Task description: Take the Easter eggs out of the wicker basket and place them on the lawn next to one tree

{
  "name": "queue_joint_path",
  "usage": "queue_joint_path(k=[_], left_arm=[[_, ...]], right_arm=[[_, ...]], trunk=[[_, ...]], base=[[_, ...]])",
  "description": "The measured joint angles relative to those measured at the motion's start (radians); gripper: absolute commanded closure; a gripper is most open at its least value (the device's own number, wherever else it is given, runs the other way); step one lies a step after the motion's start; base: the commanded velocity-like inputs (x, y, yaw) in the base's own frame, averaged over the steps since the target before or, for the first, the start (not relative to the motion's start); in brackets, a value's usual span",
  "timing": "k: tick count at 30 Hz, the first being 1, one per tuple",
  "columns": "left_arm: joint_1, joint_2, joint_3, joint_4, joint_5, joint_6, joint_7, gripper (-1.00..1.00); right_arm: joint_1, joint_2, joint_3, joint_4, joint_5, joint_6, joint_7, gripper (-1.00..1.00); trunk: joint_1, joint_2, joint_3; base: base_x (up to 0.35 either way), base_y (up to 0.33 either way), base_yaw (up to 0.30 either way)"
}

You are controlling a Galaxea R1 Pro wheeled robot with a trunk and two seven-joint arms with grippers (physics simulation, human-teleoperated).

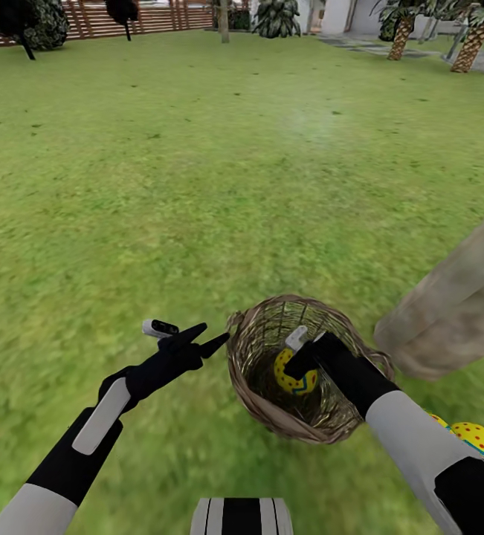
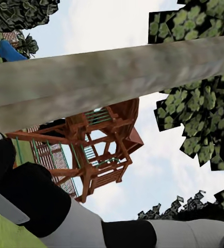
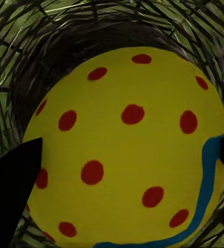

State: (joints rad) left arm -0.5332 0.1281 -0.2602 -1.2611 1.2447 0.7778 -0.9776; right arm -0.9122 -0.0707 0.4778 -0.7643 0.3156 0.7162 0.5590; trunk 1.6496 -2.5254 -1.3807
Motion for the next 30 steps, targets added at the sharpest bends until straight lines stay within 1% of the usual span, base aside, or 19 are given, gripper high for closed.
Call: queue_joint_path(k=[1, 2, 3, 4, 5, 7, 10, 11, 13, 16, 18, 19, 20, 22, 23, 25, 27, 28, 30], left_arm=[[0.000, 0.001, 0.000, 0.000, 0.000, 0.000, 0.000, -1.00], [0.000, 0.001, 0.000, 0.000, 0.000, 0.000, 0.000, -1.00], [0.000, 0.002, 0.000, 0.000, 0.000, 0.000, 0.000, -1.00], [0.000, 0.003, 0.000, -0.001, 0.000, 0.000, 0.000, -1.00], [0.000, 0.004, 0.000, -0.001, 0.000, 0.000, -0.001, -1.00], [0.000, 0.004, 0.000, -0.002, 0.000, 0.000, -0.001, -1.00], [0.000, 0.004, 0.001, -0.002, 0.000, 0.000, -0.001, -1.00], [0.000, 0.004, 0.002, -0.002, 0.000, 0.000, -0.001, -1.00], [0.000, 0.004, 0.003, -0.003, 0.000, 0.000, -0.001, -1.00], [0.000, 0.004, 0.004, -0.003, 0.000, 0.000, -0.001, -1.00], [0.000, 0.004, 0.005, -0.003, 0.000, 0.000, -0.001, -1.00], [0.000, 0.004, 0.005, -0.003, 0.000, 0.000, -0.001, -1.00], [0.000, 0.004, 0.005, -0.003, 0.000, 0.000, -0.001, -1.00], [0.000, 0.004, 0.005, -0.003, 0.000, 0.001, -0.001, -1.00], [0.000, 0.004, 0.005, -0.003, 0.000, 0.001, -0.001, -1.00], [0.000, 0.004, 0.005, -0.007, 0.000, 0.002, -0.001, -1.00], [0.000, 0.004, 0.005, -0.010, 0.000, 0.002, -0.001, -1.00], [0.000, 0.004, 0.005, -0.010, 0.000, 0.002, -0.001, -1.00], [0.000, 0.004, 0.005, -0.011, 0.000, 0.002, -0.002, -1.00]], right_arm=[[0.000, -0.005, 0.000, -0.008, -0.002, 0.001, 0.040, 1.00], [0.000, -0.020, -0.019, -0.011, 0.001, 0.001, 0.073, 1.00], [0.000, -0.027, -0.058, -0.013, 0.001, 0.001, 0.088, 1.00], [0.000, -0.029, -0.084, -0.014, 0.000, 0.002, 0.104, 1.00], [0.000, -0.029, -0.098, -0.015, -0.001, 0.002, 0.126, 1.00], [0.000, -0.031, -0.109, -0.026, -0.001, 0.001, 0.147, 1.00], [0.000, -0.035, -0.152, -0.071, -0.001, 0.002, 0.162, 1.00], [0.000, -0.041, -0.157, -0.079, -0.002, 0.002, 0.172, 1.00], [0.001, -0.060, -0.162, -0.092, -0.002, 0.002, 0.228, 1.00], [0.001, -0.097, -0.164, -0.112, -0.003, 0.003, 0.305, 1.00], [0.003, -0.121, -0.233, -0.121, 0.001, 0.003, 0.437, 1.00], [0.004, -0.134, -0.247, -0.122, 0.003, 0.002, 0.485, 1.00], [0.006, -0.154, -0.256, -0.122, 0.003, -0.001, 0.540, 1.00], [0.007, -0.175, -0.276, -0.123, 0.002, -0.003, 0.634, 1.00], [0.007, -0.179, -0.289, -0.123, 0.002, -0.004, 0.678, 1.00], [0.009, -0.192, -0.330, -0.123, 0.002, -0.005, 0.801, 1.00], [0.010, -0.206, -0.376, -0.123, 0.001, -0.007, 0.906, 1.00], [0.010, -0.209, -0.415, -0.123, 0.000, -0.007, 0.959, 1.00], [0.011, -0.210, -0.469, -0.123, -0.002, -0.007, 1.004, 1.00]], trunk=[[0.000, 0.000, 0.004], [-0.001, 0.000, 0.008], [-0.001, 0.001, 0.012], [-0.002, 0.001, 0.015], [-0.002, 0.001, 0.019], [-0.003, 0.002, 0.027], [-0.005, 0.002, 0.039], [-0.005, 0.003, 0.043], [-0.006, 0.003, 0.050], [-0.007, 0.004, 0.062], [-0.008, 0.004, 0.070], [-0.009, 0.004, 0.074], [-0.009, 0.005, 0.077], [-0.010, 0.005, 0.085], [-0.010, 0.005, 0.089], [-0.011, 0.006, 0.097], [-0.012, 0.006, 0.104], [-0.013, 0.007, 0.108], [-0.013, 0.007, 0.116]], base=[[0.000, 0.000, 0.000], [0.000, 0.000, 0.000], [0.000, 0.000, 0.000], [0.000, 0.000, 0.000], [0.000, 0.000, 0.000], [0.000, 0.000, 0.000], [0.000, 0.000, 0.000], [0.000, 0.000, 0.000], [0.000, 0.000, 0.000], [0.000, 0.000, 0.000], [0.000, 0.000, 0.000], [0.000, 0.000, 0.000], [0.000, 0.000, 0.000], [0.000, 0.000, 0.000], [0.000, 0.000, 0.000], [0.000, 0.000, 0.000], [0.000, 0.000, 0.000], [0.000, 0.000, 0.000], [0.000, 0.000, 0.000]])
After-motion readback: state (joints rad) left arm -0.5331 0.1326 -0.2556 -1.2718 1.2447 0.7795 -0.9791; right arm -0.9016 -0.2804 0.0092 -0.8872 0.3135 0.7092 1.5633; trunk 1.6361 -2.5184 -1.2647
